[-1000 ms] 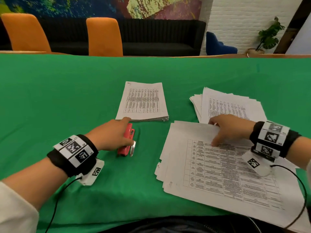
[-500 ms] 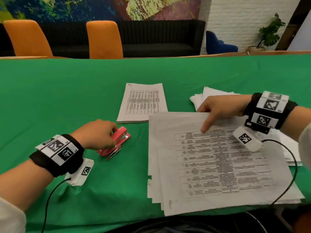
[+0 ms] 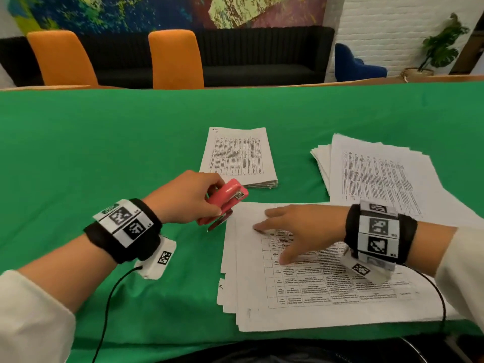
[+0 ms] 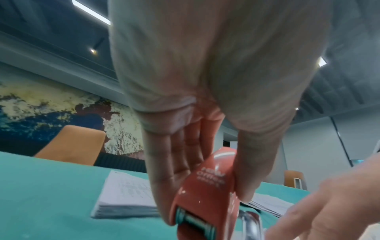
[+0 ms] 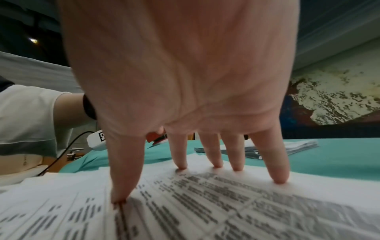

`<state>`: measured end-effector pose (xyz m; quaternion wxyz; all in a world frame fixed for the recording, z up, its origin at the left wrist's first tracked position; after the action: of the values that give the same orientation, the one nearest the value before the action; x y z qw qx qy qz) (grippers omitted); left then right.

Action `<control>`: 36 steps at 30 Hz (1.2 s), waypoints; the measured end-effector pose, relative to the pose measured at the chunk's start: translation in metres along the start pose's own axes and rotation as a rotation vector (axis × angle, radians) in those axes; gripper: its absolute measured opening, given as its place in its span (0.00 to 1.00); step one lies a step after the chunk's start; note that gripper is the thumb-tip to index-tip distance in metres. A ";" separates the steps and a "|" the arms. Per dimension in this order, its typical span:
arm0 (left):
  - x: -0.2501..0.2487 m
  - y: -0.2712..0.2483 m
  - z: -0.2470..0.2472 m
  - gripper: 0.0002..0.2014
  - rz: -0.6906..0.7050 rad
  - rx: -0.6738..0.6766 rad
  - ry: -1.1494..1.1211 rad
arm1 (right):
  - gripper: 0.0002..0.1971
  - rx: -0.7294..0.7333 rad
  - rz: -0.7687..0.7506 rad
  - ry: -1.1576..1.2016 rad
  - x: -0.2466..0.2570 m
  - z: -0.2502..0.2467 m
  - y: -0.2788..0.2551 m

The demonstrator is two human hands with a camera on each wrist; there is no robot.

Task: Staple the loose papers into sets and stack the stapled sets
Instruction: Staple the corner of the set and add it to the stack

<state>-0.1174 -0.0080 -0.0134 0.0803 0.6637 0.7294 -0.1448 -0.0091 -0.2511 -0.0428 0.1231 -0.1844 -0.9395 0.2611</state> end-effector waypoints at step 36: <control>-0.074 0.057 0.045 0.07 0.340 0.217 0.343 | 0.66 -0.029 -0.007 0.425 -0.070 0.040 -0.006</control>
<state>-0.0562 -0.0877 -0.0392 -0.0929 0.7965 0.5904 -0.0919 0.0395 -0.3024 -0.0830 0.3168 -0.2341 -0.8966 0.2022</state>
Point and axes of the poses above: each hand's wrist, its own y-axis towards the middle knuckle, its own z-axis out of the palm, x = y × z, the point moved 1 cm from there along y, towards the middle knuckle, and after that the axes turned 5 degrees about x, right-handed, at the moved point
